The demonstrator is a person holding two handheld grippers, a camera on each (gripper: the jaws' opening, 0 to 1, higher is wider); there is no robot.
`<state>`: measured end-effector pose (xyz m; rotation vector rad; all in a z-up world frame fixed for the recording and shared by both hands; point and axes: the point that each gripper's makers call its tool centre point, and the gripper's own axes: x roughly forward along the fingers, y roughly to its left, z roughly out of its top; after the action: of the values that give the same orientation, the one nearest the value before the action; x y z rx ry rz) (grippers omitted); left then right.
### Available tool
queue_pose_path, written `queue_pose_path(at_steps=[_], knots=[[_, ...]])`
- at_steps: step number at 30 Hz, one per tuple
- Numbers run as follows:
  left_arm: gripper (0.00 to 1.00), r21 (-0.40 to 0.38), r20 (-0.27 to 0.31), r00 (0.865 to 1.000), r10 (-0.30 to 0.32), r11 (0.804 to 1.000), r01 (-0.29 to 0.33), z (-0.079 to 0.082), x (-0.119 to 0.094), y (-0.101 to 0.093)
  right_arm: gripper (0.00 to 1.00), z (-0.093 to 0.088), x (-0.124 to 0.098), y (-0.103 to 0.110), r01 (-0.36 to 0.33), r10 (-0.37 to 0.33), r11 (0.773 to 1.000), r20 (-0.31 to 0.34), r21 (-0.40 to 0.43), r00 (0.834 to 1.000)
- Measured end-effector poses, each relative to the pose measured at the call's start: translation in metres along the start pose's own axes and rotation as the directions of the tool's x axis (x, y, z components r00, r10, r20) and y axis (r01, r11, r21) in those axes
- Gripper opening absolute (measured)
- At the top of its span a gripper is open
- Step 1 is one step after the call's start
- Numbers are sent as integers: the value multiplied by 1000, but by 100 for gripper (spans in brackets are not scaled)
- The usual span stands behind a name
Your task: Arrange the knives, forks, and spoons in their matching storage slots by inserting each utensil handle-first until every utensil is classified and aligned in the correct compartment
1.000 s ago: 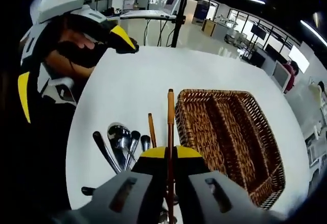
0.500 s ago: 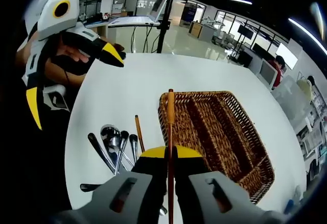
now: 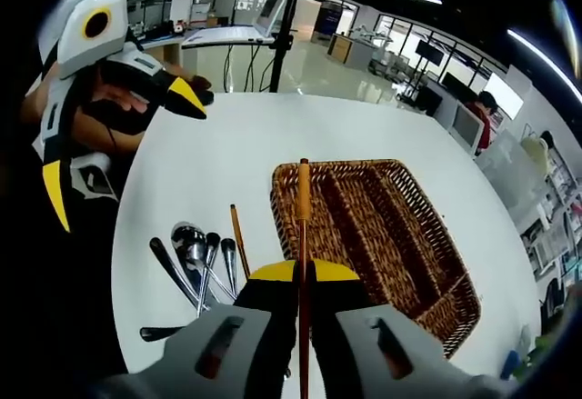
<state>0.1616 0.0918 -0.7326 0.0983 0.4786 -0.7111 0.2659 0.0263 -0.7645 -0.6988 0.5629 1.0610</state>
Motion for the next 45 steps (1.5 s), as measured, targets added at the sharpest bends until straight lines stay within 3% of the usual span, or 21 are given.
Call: queue_pose_path(at_steps=[9, 15, 31, 45], knots=[[100, -6, -5, 1000, 3, 1000, -3, 0, 1, -1, 2, -1, -2, -11, 17, -17, 1000, 10, 23, 1000], [100, -4, -10, 1000, -4, 1000, 4, 0, 3, -5, 2, -6, -6, -30, 58, -59, 996, 13, 68, 998], [100, -8, 1, 1000, 3, 1000, -3, 2, 4, 2, 2, -34, -14, -85, 159, -153, 975, -54, 152, 987], [100, -18, -5, 1000, 11, 1000, -12, -3, 3, 4, 2, -57, -13, -124, 227, -204, 942, -115, 246, 972]])
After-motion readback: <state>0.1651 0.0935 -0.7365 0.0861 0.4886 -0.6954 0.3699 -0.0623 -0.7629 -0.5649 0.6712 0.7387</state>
